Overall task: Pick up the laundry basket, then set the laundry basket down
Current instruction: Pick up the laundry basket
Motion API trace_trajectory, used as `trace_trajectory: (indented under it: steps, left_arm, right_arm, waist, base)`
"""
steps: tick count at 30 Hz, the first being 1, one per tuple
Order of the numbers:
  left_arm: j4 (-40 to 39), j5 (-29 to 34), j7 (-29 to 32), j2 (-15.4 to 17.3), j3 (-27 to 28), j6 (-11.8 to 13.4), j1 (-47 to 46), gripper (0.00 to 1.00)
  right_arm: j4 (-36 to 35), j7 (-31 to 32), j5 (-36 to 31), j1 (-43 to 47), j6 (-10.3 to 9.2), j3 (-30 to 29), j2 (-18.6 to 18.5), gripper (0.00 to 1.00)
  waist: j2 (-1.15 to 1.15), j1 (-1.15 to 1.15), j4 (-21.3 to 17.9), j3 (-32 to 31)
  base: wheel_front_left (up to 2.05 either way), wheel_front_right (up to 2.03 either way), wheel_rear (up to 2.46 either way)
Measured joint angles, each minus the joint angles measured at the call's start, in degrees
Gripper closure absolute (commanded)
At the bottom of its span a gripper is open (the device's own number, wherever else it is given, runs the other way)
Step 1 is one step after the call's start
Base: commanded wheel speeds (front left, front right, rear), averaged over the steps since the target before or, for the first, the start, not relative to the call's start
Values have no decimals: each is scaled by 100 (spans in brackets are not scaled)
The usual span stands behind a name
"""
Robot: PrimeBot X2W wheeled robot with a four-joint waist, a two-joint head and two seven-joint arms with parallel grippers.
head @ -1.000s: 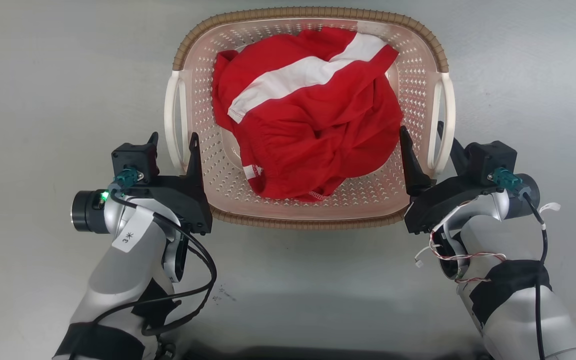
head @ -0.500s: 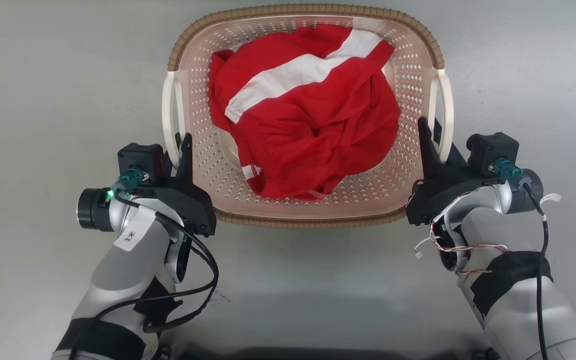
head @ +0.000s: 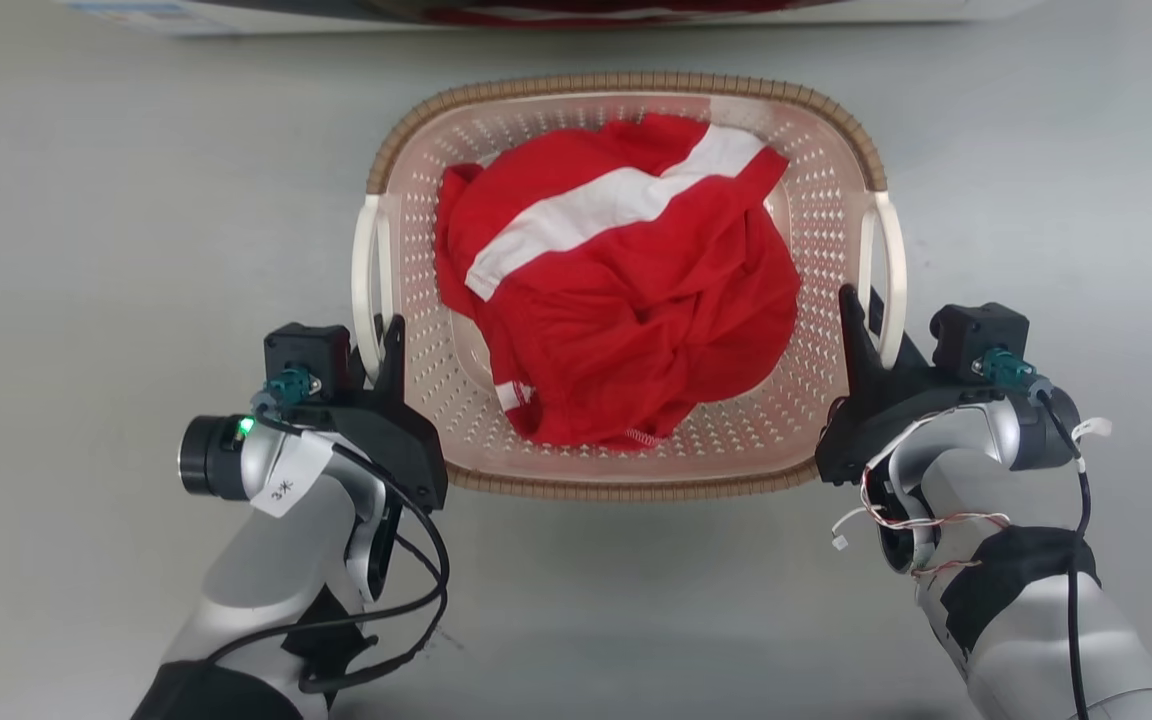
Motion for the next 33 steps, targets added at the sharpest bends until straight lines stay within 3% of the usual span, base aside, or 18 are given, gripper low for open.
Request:
trace_trajectory:
  steps: [12,20,33]
  left_arm:
    - [42,-405,1,1,-488,26,515,100]
    - [177,-641,185,9,-804,26,920,100]
    - [359,-1009,699,48,-1239,27,1651,100]
  right_arm:
    - [512,1,408,361,1,220,42,100]
    - [650,68,844,852,0,700,53,100]
    - [606,737,1595,1566,-102,1508,36,100]
  waist:
    - [0,0,45,-923]
    - [0,-1,106,-1595]
    - [-1,-1,167,-2714]
  base:
    - [0,0,0]
    - [0,0,0]
    - [0,0,0]
